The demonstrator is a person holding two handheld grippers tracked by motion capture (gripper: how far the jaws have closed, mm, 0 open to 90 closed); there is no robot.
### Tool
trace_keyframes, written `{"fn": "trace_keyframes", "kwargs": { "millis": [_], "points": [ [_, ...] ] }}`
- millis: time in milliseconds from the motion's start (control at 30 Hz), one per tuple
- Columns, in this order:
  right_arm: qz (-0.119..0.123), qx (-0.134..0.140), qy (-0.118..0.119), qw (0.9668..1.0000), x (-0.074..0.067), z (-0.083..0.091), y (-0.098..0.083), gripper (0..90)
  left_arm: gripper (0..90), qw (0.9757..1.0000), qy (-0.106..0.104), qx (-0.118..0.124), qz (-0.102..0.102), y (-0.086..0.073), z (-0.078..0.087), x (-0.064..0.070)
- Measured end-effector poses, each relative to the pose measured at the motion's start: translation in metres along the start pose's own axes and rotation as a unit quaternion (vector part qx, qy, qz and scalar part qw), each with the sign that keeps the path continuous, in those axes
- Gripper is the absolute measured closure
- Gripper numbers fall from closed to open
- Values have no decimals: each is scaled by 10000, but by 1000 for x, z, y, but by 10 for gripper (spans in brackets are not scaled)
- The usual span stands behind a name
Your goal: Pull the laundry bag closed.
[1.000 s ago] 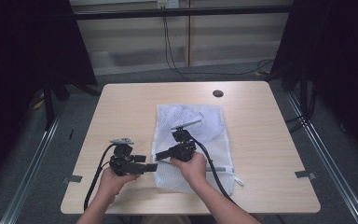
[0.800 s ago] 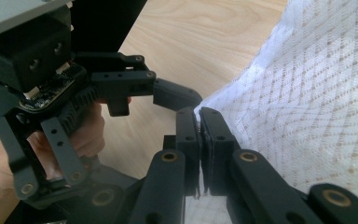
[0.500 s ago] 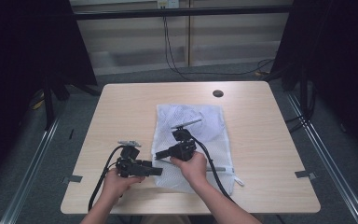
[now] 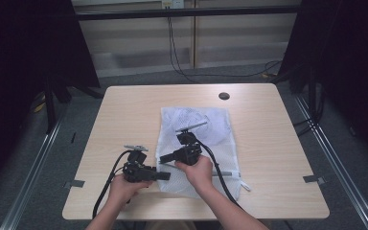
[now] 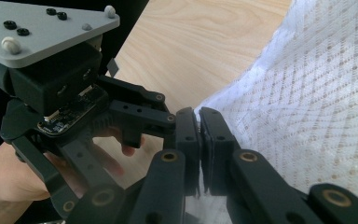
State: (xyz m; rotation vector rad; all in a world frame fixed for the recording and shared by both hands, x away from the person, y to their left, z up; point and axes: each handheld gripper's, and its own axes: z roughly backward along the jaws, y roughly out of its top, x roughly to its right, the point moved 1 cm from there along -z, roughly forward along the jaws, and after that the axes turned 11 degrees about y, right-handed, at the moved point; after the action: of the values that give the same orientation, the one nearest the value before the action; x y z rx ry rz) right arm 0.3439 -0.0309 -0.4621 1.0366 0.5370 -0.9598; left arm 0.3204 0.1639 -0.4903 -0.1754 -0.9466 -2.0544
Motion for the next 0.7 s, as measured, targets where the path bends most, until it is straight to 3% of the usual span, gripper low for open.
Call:
{"fn": "trace_keyframes", "kwargs": {
  "millis": [133,200,300,700],
  "points": [
    [9,-5,-3,10000,-1,0,0,867,509,9999,-60,-21,90,2,-2,2],
    [18,3,-1,10000,-1,-1,0,867,541,9997,-110,-1,237,2,-3,4],
    [17,-8,-4,10000,-1,-1,0,867,585,9999,-55,-7,118,3,-4,3],
    [30,-11,0,10000,-2,-1,-1,867,785,9992,-53,-18,390,4,-3,3]
  ]
}}
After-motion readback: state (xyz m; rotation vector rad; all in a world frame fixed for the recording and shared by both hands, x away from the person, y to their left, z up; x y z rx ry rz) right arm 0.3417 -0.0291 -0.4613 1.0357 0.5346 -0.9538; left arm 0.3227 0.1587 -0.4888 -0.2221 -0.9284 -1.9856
